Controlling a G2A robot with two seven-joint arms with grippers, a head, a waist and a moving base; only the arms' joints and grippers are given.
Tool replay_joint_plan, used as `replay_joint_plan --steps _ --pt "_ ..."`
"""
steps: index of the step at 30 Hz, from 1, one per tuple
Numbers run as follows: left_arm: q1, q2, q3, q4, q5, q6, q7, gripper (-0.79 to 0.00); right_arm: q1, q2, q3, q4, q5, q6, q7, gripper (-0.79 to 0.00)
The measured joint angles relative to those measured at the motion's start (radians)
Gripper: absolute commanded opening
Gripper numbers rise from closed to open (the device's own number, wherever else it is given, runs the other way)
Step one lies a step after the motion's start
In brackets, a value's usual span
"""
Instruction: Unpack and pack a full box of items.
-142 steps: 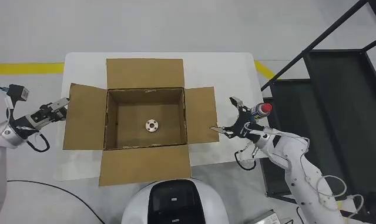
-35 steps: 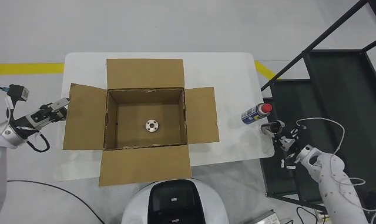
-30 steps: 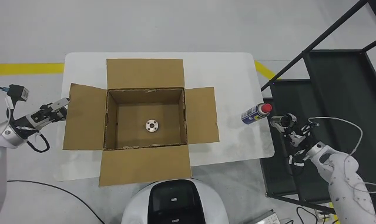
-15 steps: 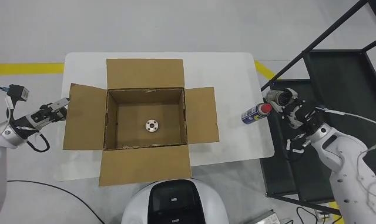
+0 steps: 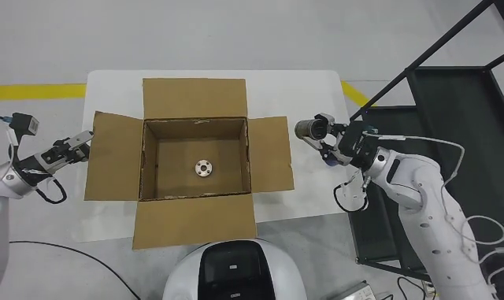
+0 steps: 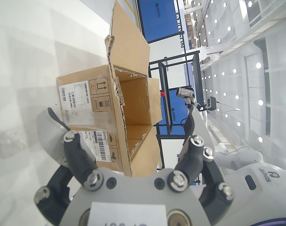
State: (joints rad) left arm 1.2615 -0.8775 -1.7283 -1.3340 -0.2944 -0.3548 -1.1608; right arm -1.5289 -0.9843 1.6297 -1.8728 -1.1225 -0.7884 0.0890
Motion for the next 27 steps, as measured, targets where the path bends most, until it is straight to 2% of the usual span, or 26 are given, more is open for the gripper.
replay_joint_plan --steps 20,24,27 --pt "0.000 0.000 0.000 0.000 0.000 0.000 0.000 0.000 0.010 -0.002 -0.022 -0.012 -0.003 0.007 -0.004 -0.785" --pt "0.000 0.000 0.000 0.000 0.000 0.000 0.000 0.000 0.122 -0.009 -0.131 0.006 -0.028 -0.025 0.023 -0.785" --pt "0.000 0.000 0.000 0.000 0.000 0.000 0.000 0.000 0.262 -0.027 -0.268 0.086 -0.012 -0.039 0.055 -0.785"
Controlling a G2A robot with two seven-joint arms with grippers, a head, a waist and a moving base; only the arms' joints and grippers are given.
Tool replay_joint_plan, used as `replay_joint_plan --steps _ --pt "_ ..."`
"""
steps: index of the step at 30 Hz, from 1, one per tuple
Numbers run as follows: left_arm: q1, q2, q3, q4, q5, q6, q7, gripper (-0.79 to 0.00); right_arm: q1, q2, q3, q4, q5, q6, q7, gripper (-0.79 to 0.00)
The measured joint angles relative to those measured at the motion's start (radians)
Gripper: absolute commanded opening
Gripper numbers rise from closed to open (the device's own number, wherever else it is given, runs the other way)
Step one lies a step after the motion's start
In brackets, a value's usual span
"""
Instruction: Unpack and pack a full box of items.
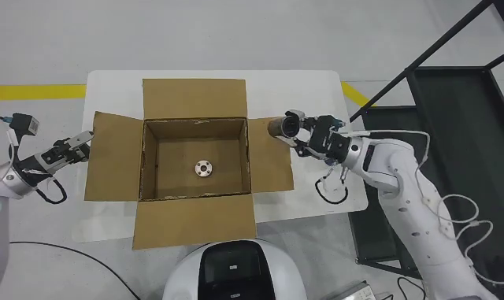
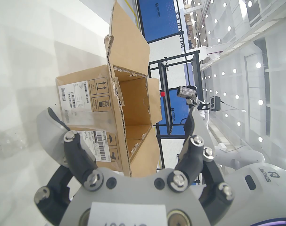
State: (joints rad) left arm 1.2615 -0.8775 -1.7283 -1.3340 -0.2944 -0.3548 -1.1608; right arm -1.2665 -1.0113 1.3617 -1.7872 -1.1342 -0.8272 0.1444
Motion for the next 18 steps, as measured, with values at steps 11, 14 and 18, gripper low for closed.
replay_joint_plan --steps 11,14,18 --pt "0.000 0.000 0.000 0.000 0.000 0.000 0.000 0.000 0.475 -0.134 -0.524 0.303 0.014 0.045 0.062 -0.785" --pt "0.000 0.000 0.000 0.000 0.000 0.000 0.000 0.000 0.542 -0.174 -0.623 0.384 0.007 0.065 0.059 -0.785" --pt "0.000 0.000 0.000 0.000 0.000 0.000 0.000 0.000 0.595 -0.219 -0.715 0.483 -0.009 0.087 0.038 -0.785"
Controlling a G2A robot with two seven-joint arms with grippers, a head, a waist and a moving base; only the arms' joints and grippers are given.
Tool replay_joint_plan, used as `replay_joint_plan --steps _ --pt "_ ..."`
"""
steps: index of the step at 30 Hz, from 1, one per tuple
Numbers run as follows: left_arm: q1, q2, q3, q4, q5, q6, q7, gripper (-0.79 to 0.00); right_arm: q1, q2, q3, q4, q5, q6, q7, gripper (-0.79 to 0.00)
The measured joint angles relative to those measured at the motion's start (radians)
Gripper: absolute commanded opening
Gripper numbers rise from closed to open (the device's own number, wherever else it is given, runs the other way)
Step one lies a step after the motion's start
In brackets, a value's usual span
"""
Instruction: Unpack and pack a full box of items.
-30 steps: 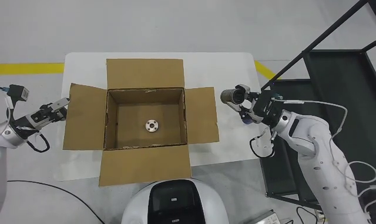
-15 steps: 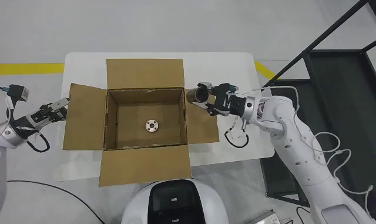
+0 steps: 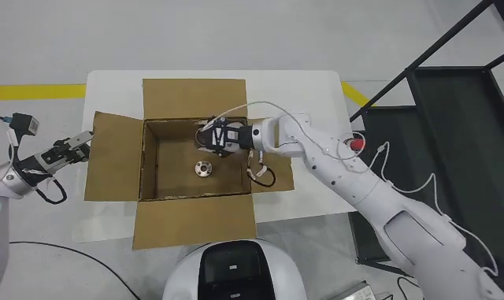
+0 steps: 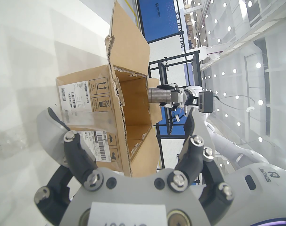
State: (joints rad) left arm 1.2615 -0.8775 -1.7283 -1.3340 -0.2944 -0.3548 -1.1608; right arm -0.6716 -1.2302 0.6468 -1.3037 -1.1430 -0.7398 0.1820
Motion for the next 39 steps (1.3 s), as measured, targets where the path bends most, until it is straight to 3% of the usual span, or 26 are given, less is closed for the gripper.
replay_joint_plan --steps 7,9,10,14,16,17,18,19,25,30,35,39 --pt "0.000 0.000 0.000 0.000 0.000 0.000 0.000 0.000 0.055 -0.070 -0.098 0.153 -0.024 0.040 -0.054 -0.785" --pt "0.000 0.000 0.000 0.000 0.000 0.000 0.000 0.000 0.065 -0.086 -0.117 0.187 -0.032 0.045 -0.064 -0.699" --pt "0.000 0.000 0.000 0.000 0.000 0.000 0.000 0.000 0.072 -0.096 -0.128 0.212 -0.038 0.049 -0.072 -0.606" --pt "0.000 0.000 0.000 0.000 0.000 0.000 0.000 0.000 0.091 -0.128 -0.161 0.288 -0.066 0.053 -0.111 -0.600" --pt "0.000 0.000 0.000 0.000 0.000 0.000 0.000 0.000 0.100 -0.144 -0.175 0.327 -0.076 0.051 -0.129 -0.560" --pt "0.000 0.000 0.000 0.000 0.000 0.000 0.000 0.000 0.103 -0.151 -0.180 0.344 -0.078 0.050 -0.133 -0.502" --pt "0.000 0.000 0.000 0.000 0.000 0.000 0.000 0.000 0.107 -0.157 -0.185 0.361 -0.078 0.048 -0.136 -0.388" --pt "0.000 0.000 0.000 0.000 0.000 0.000 0.000 0.000 0.110 -0.166 -0.190 0.383 -0.077 0.046 -0.139 0.000" --pt "0.000 0.000 0.000 0.000 0.000 0.000 0.000 0.000 0.133 -0.200 -0.203 0.455 -0.090 0.018 -0.194 0.000" --pt "0.000 0.000 0.000 0.000 0.000 0.000 0.000 0.000 0.147 -0.193 -0.184 0.459 -0.128 -0.030 -0.268 0.000" --pt "0.000 0.000 0.000 0.000 0.000 0.000 0.000 0.000 0.137 -0.144 -0.107 0.381 -0.155 -0.115 -0.351 0.000" --pt "0.000 0.000 0.000 0.000 0.000 0.000 0.000 0.000 0.085 -0.073 0.005 0.237 -0.179 -0.203 -0.378 0.000"
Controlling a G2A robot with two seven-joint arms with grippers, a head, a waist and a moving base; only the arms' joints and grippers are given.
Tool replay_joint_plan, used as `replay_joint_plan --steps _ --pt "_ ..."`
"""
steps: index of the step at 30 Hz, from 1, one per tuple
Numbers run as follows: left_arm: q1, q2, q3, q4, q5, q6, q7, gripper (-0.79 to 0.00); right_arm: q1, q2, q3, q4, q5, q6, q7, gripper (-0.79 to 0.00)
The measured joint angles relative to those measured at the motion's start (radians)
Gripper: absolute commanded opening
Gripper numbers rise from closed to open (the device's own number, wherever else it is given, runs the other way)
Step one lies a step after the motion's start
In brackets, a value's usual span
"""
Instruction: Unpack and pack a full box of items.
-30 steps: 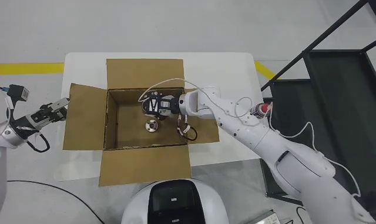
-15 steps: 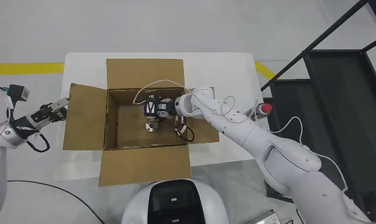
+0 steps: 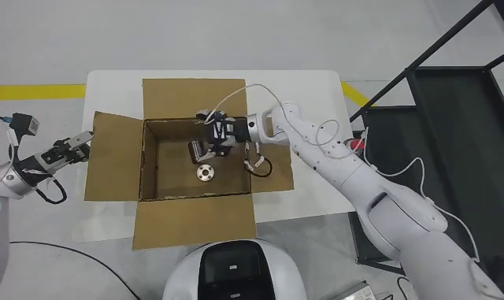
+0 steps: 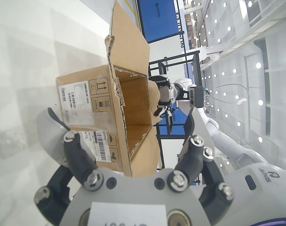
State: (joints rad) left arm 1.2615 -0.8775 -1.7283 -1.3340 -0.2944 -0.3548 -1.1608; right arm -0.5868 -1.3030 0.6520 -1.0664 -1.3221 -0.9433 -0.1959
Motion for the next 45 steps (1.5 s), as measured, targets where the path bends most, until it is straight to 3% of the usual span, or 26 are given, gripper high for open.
replay_joint_plan --steps 4,10,16,22,40,45 --pt "0.000 0.000 0.000 0.000 0.000 0.000 0.000 0.000 -0.131 0.092 0.177 -0.218 -0.014 -0.070 0.049 0.000" --pt "0.000 0.000 0.000 0.000 0.000 0.000 0.000 0.000 -0.392 0.202 0.457 -0.479 0.050 -0.069 0.166 0.000" --pt "0.000 0.000 0.000 0.000 0.000 0.000 0.000 0.000 -0.622 0.261 0.736 -0.608 0.110 -0.033 0.258 0.000" --pt "0.000 0.000 0.000 0.000 0.000 0.000 0.000 0.000 -0.796 0.286 0.932 -0.649 0.172 0.027 0.290 0.000" --pt "0.000 0.000 0.000 0.000 0.000 0.000 0.000 0.000 -0.840 0.287 0.960 -0.675 0.253 0.050 0.279 0.000" --pt "0.000 0.000 0.000 0.000 0.000 0.000 0.000 0.000 -0.875 0.295 1.023 -0.633 0.298 0.055 0.292 0.000"
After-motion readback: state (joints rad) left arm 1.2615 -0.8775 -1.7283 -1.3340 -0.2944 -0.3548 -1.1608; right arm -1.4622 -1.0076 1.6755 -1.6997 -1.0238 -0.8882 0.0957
